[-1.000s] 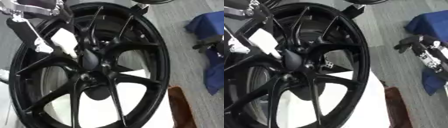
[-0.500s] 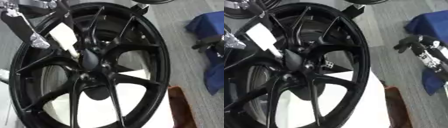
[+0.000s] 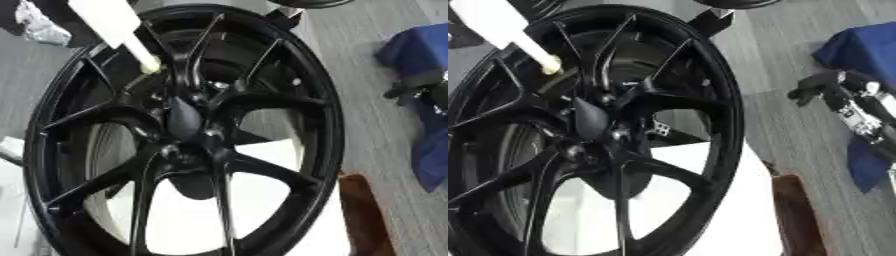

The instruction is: Pull the pin out of the wheel hub.

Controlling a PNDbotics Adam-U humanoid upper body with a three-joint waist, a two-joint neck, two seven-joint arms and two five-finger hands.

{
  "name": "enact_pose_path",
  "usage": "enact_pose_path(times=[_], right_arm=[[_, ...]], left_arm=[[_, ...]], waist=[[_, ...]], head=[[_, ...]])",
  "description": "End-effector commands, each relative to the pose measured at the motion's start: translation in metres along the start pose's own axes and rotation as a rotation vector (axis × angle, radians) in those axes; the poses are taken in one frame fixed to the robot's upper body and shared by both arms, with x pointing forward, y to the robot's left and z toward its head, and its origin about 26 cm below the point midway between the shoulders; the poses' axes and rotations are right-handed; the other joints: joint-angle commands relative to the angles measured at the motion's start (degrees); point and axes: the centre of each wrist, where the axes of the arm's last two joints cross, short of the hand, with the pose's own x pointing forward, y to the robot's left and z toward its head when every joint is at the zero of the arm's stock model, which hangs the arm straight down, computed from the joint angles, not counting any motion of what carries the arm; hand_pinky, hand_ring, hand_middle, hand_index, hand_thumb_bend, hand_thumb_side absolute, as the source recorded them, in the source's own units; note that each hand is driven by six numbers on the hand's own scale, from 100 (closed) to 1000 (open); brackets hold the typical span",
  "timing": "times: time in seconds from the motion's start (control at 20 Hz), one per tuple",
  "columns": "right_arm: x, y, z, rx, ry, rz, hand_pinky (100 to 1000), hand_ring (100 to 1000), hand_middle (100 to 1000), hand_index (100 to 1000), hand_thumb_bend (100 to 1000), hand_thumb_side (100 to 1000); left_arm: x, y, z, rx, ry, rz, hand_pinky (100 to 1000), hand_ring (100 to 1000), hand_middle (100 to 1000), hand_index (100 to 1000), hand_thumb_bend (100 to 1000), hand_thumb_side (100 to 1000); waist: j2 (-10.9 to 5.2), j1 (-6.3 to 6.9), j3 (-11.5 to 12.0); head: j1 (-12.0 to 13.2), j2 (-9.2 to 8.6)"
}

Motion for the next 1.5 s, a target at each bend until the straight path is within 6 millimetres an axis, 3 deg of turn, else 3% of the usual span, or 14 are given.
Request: enact_pose_path(times=[0.05, 0.3, 0.5, 0.65, 0.75, 0.85, 0.95, 1.0, 1.05, 1.1, 1.3, 1.35, 1.5], right_arm=[[0.009, -0.006, 0.000, -0.003, -0.016, 0.030, 950, 738, 540, 736, 100, 691], [0.009, -0.008, 0.003, -0.021, -0.005, 0.032, 952, 738, 540, 736, 100, 691], [0.009, -0.009, 0.005, -0.034, 0.005, 0.034, 951, 738, 540, 736, 100, 690], [0.008, -0.008, 0.006, -0.045, 0.007, 0.013, 953, 738, 539, 735, 100, 695], [0.008, -0.010, 0.007, -0.057, 0.007, 0.013, 952, 738, 540, 735, 100, 692], [0.009, -0.011, 0.007, -0.064, 0.007, 0.017, 952, 738, 540, 735, 100, 691], [0.009, -0.011, 0.008, -0.066, 0.009, 0.018, 952, 738, 539, 735, 100, 695], [0.009, -0.011, 0.008, -0.065, 0.010, 0.019, 952, 738, 539, 735, 100, 696], [0.008, -0.010, 0.007, -0.064, 0.010, 0.019, 952, 738, 539, 734, 100, 694], [0.009, -0.010, 0.007, -0.063, 0.009, 0.018, 952, 738, 539, 734, 100, 693], [0.009, -0.010, 0.007, -0.063, 0.008, 0.017, 952, 738, 539, 734, 100, 693], [0.008, -0.010, 0.007, -0.064, 0.008, 0.016, 951, 737, 539, 734, 100, 695], [0.009, -0.010, 0.006, -0.066, 0.009, 0.014, 951, 737, 539, 734, 100, 692]], left_arm=[[-0.015, 0.017, 0.044, 0.018, 0.063, -0.001, 734, 623, 370, 376, 100, 135], [-0.057, -0.005, 0.112, 0.125, 0.236, 0.206, 718, 612, 344, 373, 100, 172], [-0.084, -0.033, 0.169, 0.220, 0.364, 0.382, 709, 606, 333, 372, 100, 200], [-0.091, -0.055, 0.202, 0.235, 0.455, 0.448, 718, 613, 349, 397, 100, 204], [-0.092, -0.064, 0.219, 0.243, 0.513, 0.466, 745, 649, 429, 489, 100, 186], [-0.093, -0.073, 0.231, 0.244, 0.574, 0.479, 765, 671, 453, 520, 100, 186], [-0.095, -0.082, 0.241, 0.242, 0.633, 0.501, 800, 740, 568, 678, 100, 187], [-0.096, -0.086, 0.244, 0.246, 0.660, 0.509, 821, 780, 638, 759, 100, 264], [-0.097, -0.089, 0.246, 0.248, 0.687, 0.514, 839, 824, 719, 821, 100, 444], [-0.099, -0.092, 0.247, 0.249, 0.706, 0.515, 844, 836, 737, 838, 114, 543], [-0.101, -0.095, 0.246, 0.251, 0.730, 0.513, 844, 836, 737, 838, 114, 543], [-0.101, -0.094, 0.245, 0.266, 0.727, 0.514, 835, 832, 731, 827, 100, 877], [-0.098, -0.084, 0.241, 0.361, 0.697, 0.510, 790, 774, 640, 756, 100, 765]], waist=[[-1.91, -0.48, 0.4], [-2.27, -0.46, 1.3], [-2.49, -0.55, 1.9], [-2.52, -0.77, 2.2], [-2.48, -0.85, 2.3], [-2.42, -0.90, 2.3], [-2.36, -0.95, 2.3], [-2.34, -0.98, 2.3], [-2.33, -1.01, 2.3], [-2.34, -1.04, 2.2], [-2.36, -1.07, 2.1], [-2.36, -1.10, 2.1], [-2.38, -1.16, 2.0]], head=[[0.0, 0.44], [0.2, 0.84], [0.1, 0.94], [-0.3, 1.02], [-0.2, 1.05], [-0.2, 0.93], [-0.2, 0.91], [-0.3, 0.91], [-0.3, 0.88], [-0.3, 0.86], [-0.2, 0.83], [-0.2, 0.84], [-0.3, 0.75]])
